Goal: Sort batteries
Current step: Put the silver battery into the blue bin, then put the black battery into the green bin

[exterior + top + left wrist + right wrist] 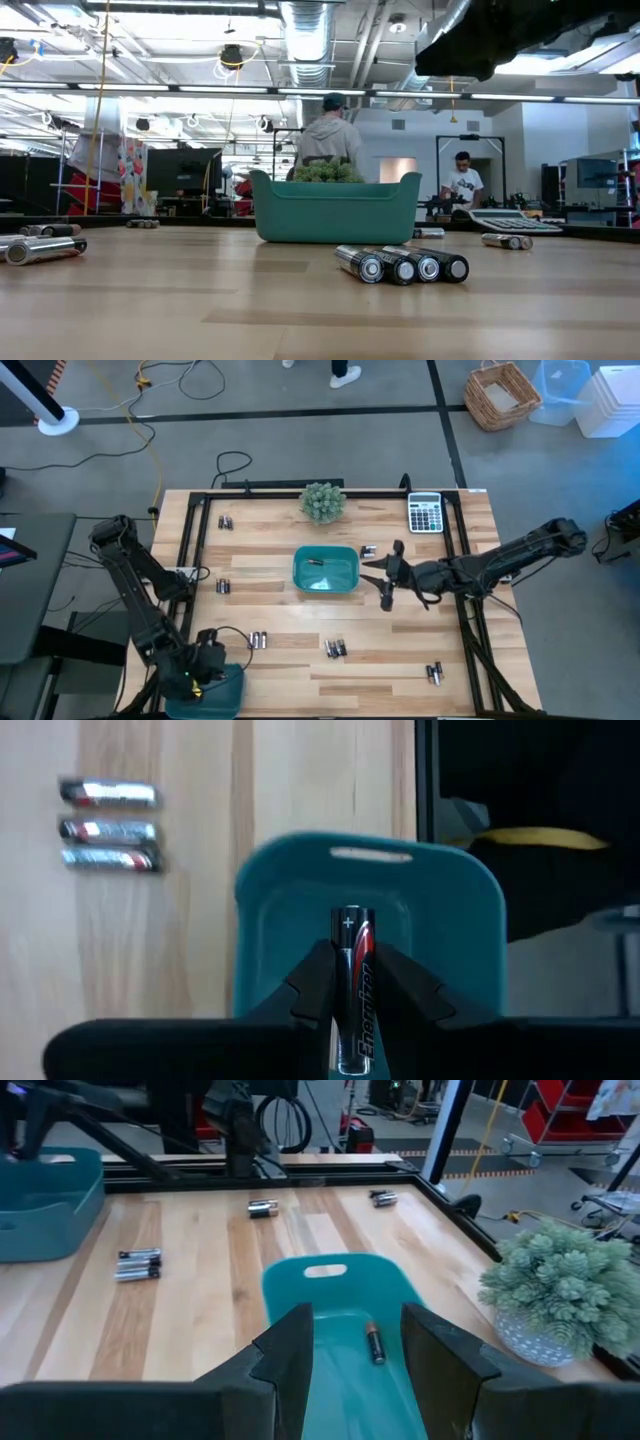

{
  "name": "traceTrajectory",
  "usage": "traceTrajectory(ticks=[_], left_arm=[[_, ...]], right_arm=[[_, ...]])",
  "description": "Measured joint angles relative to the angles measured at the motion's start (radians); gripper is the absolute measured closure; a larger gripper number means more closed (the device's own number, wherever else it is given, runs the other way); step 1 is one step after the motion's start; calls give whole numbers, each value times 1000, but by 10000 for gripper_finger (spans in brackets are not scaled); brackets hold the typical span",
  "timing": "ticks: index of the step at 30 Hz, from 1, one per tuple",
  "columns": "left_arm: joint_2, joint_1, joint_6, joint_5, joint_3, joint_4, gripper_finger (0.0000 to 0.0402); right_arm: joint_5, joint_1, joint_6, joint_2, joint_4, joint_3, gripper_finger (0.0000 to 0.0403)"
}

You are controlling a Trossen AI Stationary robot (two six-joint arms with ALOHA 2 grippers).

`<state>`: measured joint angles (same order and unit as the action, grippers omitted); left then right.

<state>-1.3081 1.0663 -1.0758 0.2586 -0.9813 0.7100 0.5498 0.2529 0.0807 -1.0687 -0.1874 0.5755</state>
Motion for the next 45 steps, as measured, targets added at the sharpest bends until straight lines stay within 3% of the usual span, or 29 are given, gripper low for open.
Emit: traceTrajectory(ticks=[12, 23, 30, 40, 45], left_arm=[[-2, 76, -285, -17, 93, 5, 348], [-2, 85, -315, -14, 107, 5, 247], [-2, 60, -215, 53, 108, 30, 241], [-1, -83, 6, 156, 108, 62, 258], [-1, -162, 150, 292, 108, 62, 258]], right_arm=[[0, -21, -6, 0, 3, 0, 235], [0, -34, -10, 0, 2, 0, 235], [0, -40, -20, 0, 3, 0, 235], [0, -76, -53, 0, 26, 0, 235], [-21, -114, -64, 0, 29, 0, 235]])
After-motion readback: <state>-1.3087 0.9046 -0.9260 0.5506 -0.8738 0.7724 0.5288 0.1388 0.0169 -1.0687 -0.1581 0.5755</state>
